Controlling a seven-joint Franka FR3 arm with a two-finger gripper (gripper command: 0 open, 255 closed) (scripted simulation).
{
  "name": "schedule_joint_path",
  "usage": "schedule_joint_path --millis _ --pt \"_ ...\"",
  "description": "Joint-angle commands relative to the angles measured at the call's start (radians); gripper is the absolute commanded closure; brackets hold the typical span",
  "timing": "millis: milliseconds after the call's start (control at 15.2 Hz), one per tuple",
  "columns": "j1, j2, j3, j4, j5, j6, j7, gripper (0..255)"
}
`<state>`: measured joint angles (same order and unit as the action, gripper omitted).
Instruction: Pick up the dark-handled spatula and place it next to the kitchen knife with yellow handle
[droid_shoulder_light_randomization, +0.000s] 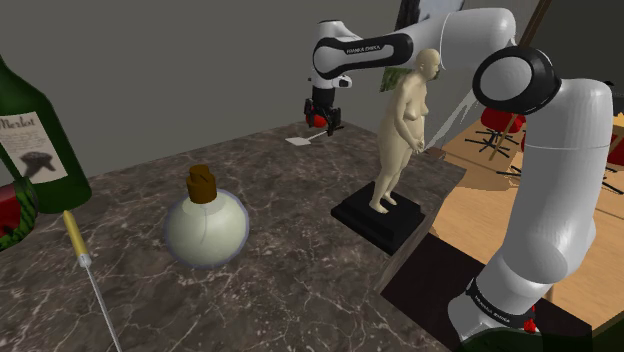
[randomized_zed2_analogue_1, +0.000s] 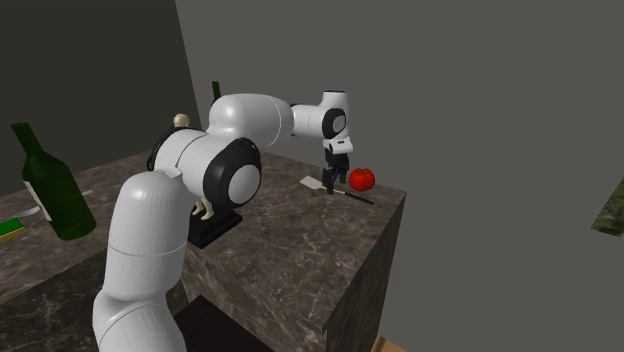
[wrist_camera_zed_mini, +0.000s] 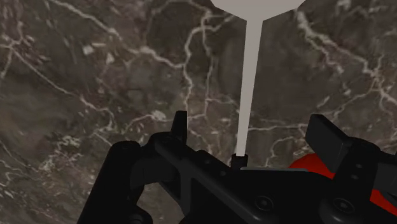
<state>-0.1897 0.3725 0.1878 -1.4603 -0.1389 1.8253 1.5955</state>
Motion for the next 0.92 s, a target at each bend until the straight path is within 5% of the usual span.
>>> schedule_joint_path --millis 0,264,330,858 --pt "0.0 -0.001 0.0 -0.003 0.0 0.003 0.0 0" --pt "0.0 -0.001 0.0 -0.003 0.0 0.003 0.0 0" --pt "0.0 -0.001 0.0 -0.003 0.0 0.003 0.0 255" --pt "0.0 -0.001 0.0 -0.003 0.0 0.002 0.0 255"
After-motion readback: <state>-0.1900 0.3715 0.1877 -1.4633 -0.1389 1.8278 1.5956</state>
